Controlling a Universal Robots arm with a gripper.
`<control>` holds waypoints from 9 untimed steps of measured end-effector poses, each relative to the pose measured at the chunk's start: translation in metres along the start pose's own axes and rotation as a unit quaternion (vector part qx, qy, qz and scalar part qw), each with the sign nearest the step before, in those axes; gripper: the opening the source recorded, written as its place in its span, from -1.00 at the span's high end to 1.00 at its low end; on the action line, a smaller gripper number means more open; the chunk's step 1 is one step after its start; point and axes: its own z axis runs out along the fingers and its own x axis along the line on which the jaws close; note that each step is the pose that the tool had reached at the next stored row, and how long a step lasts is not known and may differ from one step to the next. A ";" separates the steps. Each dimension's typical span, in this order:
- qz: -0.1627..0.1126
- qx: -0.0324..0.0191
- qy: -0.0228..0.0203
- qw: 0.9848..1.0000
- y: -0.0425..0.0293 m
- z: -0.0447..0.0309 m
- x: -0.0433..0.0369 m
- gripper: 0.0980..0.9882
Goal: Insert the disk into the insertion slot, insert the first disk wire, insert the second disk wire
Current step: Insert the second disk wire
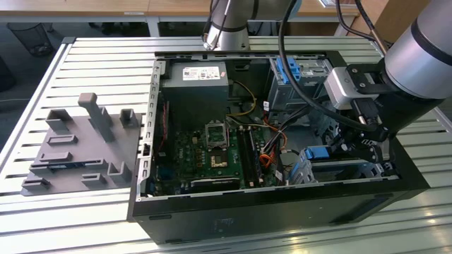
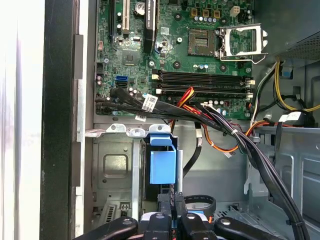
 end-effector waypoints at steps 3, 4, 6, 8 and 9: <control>0.000 0.000 0.000 1.000 -0.0001 -0.0002 0.0000 0.73; 0.000 0.000 0.000 1.000 -0.0002 -0.0010 -0.0001 0.73; 0.000 -0.001 0.000 1.000 -0.0002 -0.0039 -0.0005 0.73; 0.000 -0.001 0.000 1.000 -0.0002 -0.0077 -0.0010 0.73; 0.000 -0.002 0.000 1.000 -0.0003 -0.0094 -0.0013 0.73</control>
